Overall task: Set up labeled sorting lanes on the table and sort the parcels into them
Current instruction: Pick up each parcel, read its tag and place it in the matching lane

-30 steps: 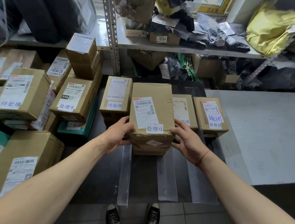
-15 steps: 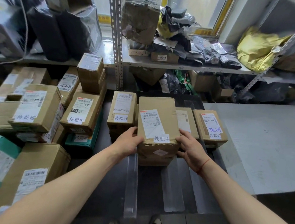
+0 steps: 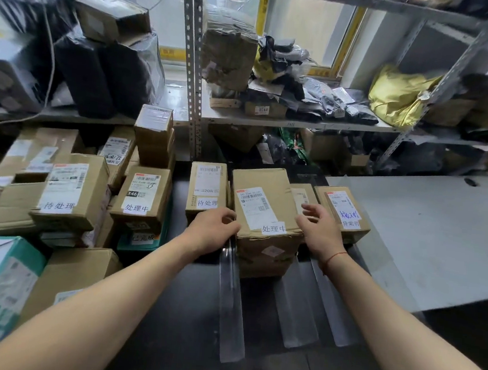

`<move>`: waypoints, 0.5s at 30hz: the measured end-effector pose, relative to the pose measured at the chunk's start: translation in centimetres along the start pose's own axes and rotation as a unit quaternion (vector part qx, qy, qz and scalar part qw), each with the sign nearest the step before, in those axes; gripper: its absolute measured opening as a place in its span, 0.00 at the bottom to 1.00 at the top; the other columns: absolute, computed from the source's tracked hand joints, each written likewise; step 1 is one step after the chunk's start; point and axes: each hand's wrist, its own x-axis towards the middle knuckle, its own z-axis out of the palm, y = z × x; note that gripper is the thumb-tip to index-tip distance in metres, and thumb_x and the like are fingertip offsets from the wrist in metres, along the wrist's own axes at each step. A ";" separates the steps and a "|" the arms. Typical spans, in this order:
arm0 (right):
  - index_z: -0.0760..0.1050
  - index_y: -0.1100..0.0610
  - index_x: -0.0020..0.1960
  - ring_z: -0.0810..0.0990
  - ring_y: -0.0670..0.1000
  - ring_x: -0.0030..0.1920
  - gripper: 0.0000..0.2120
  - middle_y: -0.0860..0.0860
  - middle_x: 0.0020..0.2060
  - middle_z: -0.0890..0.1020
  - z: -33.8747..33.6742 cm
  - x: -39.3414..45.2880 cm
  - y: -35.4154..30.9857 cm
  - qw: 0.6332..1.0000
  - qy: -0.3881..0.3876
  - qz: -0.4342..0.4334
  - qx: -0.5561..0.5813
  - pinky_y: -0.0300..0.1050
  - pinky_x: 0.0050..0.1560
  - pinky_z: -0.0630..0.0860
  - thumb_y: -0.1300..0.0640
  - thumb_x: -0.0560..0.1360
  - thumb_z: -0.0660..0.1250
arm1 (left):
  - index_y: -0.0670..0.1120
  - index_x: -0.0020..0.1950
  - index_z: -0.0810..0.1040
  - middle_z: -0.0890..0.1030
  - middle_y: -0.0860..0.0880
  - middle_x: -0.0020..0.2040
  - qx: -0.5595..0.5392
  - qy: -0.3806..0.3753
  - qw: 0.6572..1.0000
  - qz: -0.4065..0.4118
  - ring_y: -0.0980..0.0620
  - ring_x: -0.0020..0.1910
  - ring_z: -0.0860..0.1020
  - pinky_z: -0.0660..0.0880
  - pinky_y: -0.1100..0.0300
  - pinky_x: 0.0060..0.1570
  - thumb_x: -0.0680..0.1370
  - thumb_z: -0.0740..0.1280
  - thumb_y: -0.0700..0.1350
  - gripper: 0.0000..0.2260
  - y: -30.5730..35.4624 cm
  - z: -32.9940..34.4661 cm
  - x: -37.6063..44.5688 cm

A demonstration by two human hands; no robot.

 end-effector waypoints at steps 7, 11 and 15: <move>0.80 0.55 0.65 0.78 0.47 0.55 0.13 0.49 0.55 0.82 2.8 -2.4 -5.0 0.950 -0.060 -0.234 -0.198 0.41 0.55 0.75 0.55 0.81 0.69 | 0.51 0.64 0.83 0.85 0.51 0.58 0.154 0.091 0.981 0.075 0.50 0.57 0.82 0.80 0.50 0.61 0.83 0.67 0.52 0.13 1.0 -3.9 -4.6; 0.82 0.51 0.61 0.77 0.45 0.52 0.10 0.44 0.51 0.80 5.8 -3.2 -6.5 0.907 -0.129 -0.291 -0.275 0.29 0.47 0.66 0.52 0.81 0.68 | 0.51 0.63 0.81 0.83 0.50 0.56 0.256 0.130 0.956 0.068 0.51 0.55 0.80 0.78 0.54 0.55 0.83 0.65 0.52 0.12 0.2 -6.4 -8.0; 0.81 0.48 0.55 0.81 0.50 0.53 0.05 0.46 0.50 0.82 9.6 -4.3 -8.6 0.884 -0.202 -0.307 -0.289 0.42 0.52 0.77 0.51 0.80 0.69 | 0.50 0.63 0.82 0.83 0.49 0.58 0.287 0.167 0.943 0.022 0.48 0.58 0.80 0.78 0.51 0.58 0.83 0.65 0.52 0.12 -1.7 -9.0 -11.1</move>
